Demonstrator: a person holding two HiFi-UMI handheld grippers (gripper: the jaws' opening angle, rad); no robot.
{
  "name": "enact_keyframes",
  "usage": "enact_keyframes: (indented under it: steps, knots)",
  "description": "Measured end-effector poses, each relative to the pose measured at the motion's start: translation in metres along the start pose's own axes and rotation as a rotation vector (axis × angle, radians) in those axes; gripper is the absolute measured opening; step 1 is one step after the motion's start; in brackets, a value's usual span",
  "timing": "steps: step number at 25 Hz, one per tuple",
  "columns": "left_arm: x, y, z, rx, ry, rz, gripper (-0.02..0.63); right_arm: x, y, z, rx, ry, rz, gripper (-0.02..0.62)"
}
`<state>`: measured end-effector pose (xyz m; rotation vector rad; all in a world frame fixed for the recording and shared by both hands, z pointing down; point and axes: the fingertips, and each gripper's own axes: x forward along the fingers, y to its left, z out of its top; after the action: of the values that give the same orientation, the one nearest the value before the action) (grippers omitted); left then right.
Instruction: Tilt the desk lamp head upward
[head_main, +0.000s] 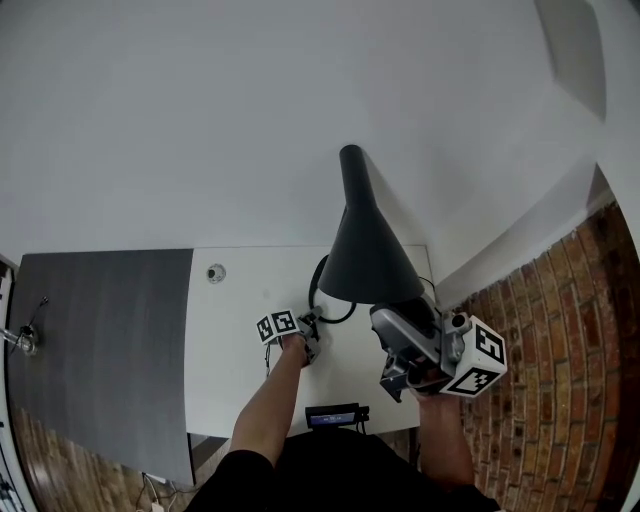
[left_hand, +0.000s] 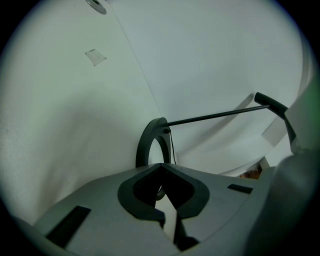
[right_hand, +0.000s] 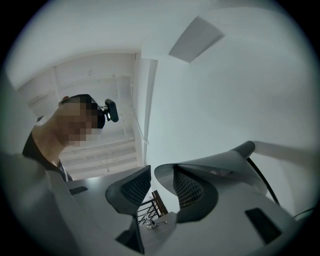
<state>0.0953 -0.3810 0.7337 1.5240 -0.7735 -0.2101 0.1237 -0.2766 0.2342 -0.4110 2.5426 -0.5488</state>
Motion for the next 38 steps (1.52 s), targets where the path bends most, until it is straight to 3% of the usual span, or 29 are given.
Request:
enact_keyframes:
  steps: [13,19,38]
  knots:
    - [0.002,0.0,-0.002,0.0,0.007,0.001,0.012,0.015,0.001,0.025,-0.047,-0.022,0.029,0.147]
    - [0.006,-0.002,-0.008,0.06,0.05,0.028,0.012,0.019,-0.001,0.034,-0.049,-0.046,0.029,0.147]
    - [0.005,-0.003,-0.008,0.067,0.057,0.027,0.014,0.025,0.003,0.03,-0.066,-0.015,0.022,0.147]
